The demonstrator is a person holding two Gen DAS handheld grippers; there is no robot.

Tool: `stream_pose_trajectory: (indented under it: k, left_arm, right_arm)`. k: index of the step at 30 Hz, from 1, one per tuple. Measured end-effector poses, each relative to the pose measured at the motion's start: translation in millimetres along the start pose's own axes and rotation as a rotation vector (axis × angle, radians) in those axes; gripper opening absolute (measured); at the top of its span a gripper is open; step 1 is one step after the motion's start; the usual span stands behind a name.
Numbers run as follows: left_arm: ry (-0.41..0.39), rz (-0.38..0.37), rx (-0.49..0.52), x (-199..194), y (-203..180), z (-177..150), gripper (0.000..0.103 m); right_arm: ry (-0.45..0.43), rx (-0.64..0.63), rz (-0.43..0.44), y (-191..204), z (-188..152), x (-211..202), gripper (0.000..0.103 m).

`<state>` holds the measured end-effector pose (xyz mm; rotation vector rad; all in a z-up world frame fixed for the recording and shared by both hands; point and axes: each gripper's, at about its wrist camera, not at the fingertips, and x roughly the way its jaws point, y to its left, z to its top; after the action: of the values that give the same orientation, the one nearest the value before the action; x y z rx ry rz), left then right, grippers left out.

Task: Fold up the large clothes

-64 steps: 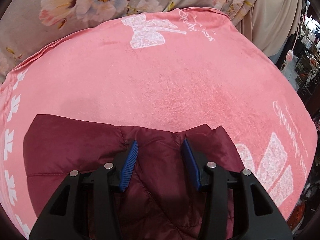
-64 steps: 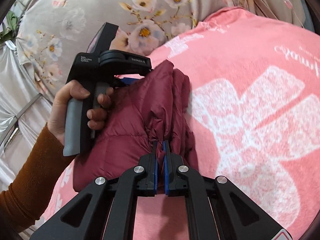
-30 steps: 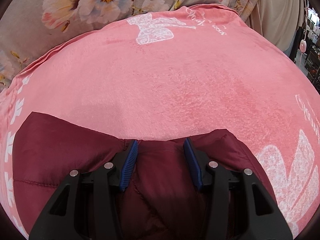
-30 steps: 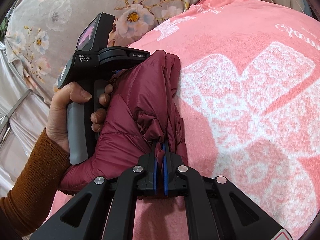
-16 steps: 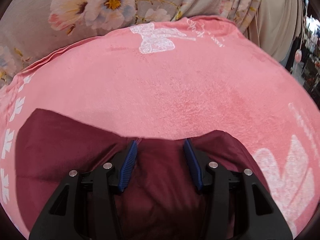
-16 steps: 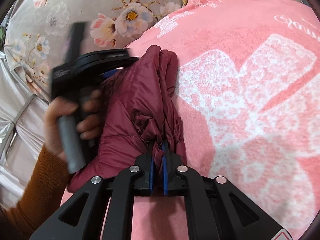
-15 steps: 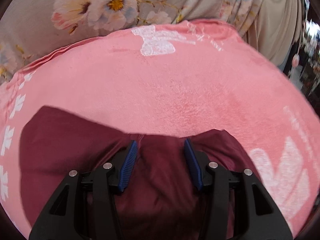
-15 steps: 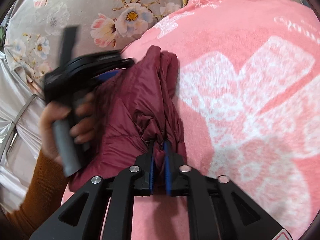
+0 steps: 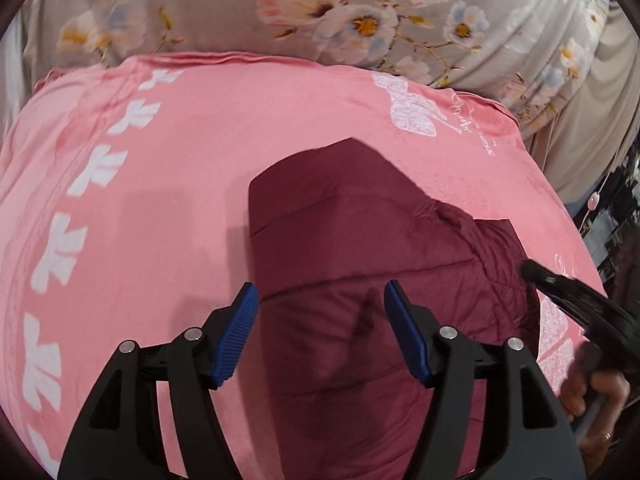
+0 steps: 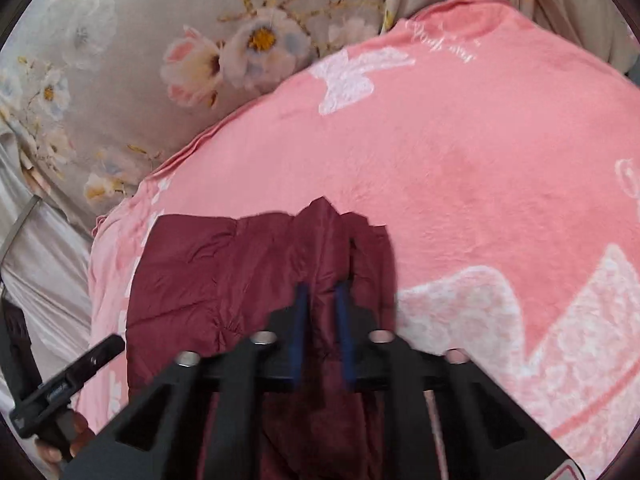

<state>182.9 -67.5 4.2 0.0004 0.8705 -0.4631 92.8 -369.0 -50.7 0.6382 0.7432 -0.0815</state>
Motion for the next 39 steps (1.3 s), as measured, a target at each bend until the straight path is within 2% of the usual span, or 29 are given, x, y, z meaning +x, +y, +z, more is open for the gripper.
stream_pose_trajectory:
  k: [2,4,7,11,14,17,18,20,21,22,24,29,32,34,39]
  left_arm:
    - [0.016,-0.016,-0.022,1.3,7.1,-4.6,0.063]
    - [0.019,-0.026,-0.031,0.8,10.5,-9.7,0.063]
    - [0.03,-0.029,-0.027,6.9,9.7,-16.5,0.063]
    - [0.05,-0.057,-0.038,18.1,6.2,-24.2,0.065]
    - [0.047,-0.065,-0.046,21.6,5.1,-25.4,0.069]
    - [0.06,-0.077,-0.068,26.3,5.5,-24.0,0.072]
    - [0.064,-0.081,-0.076,27.2,6.4,-24.0,0.073]
    - [0.072,-0.087,-0.093,27.0,9.2,-24.1,0.075]
    - [0.075,-0.089,-0.098,26.2,10.9,-24.5,0.077]
    - [0.078,-0.087,-0.105,25.4,13.0,-25.3,0.082]
    - [0.073,-0.067,-0.12,23.5,16.3,-28.0,0.09]
    - [0.086,-0.091,-0.174,26.6,23.4,-37.5,0.095]
    - [0.093,-0.109,-0.217,34.3,26.9,-41.8,0.098]
    - [0.093,-0.123,-0.225,40.5,26.0,-42.6,0.098]
    - [0.133,-0.189,-0.2,54.6,16.9,-40.7,0.098]
  right_arm:
    - [-0.043,-0.01,0.023,6.0,1.2,-7.7,0.005]
    - [-0.114,-0.059,0.009,14.4,-0.1,-19.6,0.004]
    - [-0.076,-0.092,-0.085,11.1,-5.5,0.8,0.004]
    - [-0.042,-0.125,-0.138,3.0,-19.0,24.2,0.004]
    - [-0.044,-0.156,-0.159,1.7,-25.1,30.4,0.004]
    - [-0.049,-0.146,-0.146,1.5,-21.1,20.1,0.006]
    - [-0.065,-0.132,-0.142,1.6,-21.0,13.1,0.012]
    - [-0.095,-0.094,-0.123,-2.4,-23.0,-6.5,0.03]
    - [-0.103,-0.071,-0.109,-6.1,-26.2,-16.1,0.047]
    - [-0.099,-0.051,-0.095,-9.7,-30.0,-22.4,0.054]
    - [-0.06,-0.006,-0.052,-20.1,-41.0,-28.2,0.055]
    - [0.035,0.166,0.11,-48.7,-64.6,-19.6,0.059]
    - [0.059,0.236,0.168,-55.5,-71.2,-10.7,0.06]
    - [0.073,0.259,0.201,-56.5,-74.3,-3.6,0.06]
    - [0.07,0.232,0.222,-49.9,-75.5,3.1,0.061]
